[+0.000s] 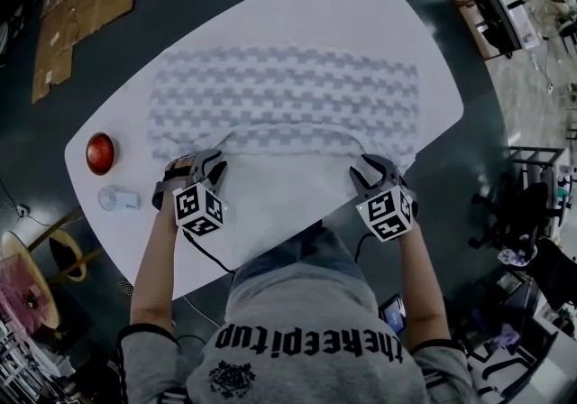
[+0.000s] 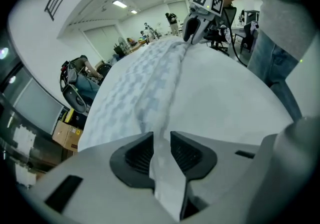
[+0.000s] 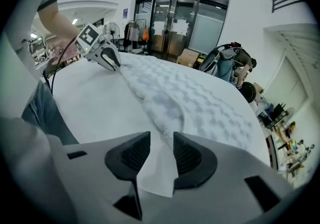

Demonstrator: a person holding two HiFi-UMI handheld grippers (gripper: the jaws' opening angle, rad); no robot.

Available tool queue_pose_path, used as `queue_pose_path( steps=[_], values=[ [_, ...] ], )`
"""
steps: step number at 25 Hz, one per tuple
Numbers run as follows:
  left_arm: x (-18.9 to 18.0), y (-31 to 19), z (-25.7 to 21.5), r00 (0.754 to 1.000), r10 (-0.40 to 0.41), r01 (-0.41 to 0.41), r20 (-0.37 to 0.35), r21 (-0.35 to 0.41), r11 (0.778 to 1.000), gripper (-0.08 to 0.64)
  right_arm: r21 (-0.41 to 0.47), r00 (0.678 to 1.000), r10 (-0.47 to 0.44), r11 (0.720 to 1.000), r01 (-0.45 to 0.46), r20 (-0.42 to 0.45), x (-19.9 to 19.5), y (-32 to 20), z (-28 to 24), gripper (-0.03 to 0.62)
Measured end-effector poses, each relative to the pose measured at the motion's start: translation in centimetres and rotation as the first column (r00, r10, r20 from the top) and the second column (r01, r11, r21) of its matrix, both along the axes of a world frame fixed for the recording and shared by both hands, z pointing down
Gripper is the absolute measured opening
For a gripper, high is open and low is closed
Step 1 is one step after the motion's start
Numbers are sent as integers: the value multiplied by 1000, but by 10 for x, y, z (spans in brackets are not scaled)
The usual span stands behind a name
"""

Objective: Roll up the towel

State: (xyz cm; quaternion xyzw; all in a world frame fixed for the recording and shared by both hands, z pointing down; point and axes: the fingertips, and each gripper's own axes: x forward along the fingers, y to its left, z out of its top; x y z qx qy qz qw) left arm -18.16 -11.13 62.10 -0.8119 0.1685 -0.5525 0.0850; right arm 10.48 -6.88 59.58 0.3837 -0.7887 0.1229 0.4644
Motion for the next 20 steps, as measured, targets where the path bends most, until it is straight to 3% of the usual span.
queue_pose_path(
  steps=[2, 10, 20],
  values=[
    [-10, -6, 4, 999, -6, 6, 34, 4, 1000, 122, -16, 1000, -1, 1000, 0, -23, 8, -2, 7, 135],
    [-17, -26, 4, 999, -1, 3, 36, -49, 999, 256, -27, 994, -12, 1000, 9, -104, 29, -22, 18, 158],
    [-14, -32, 5, 998, 16, -6, 59, -156, 988, 268, -81, 984, -98, 993, 87, -149, 37, -33, 26, 163]
  ],
)
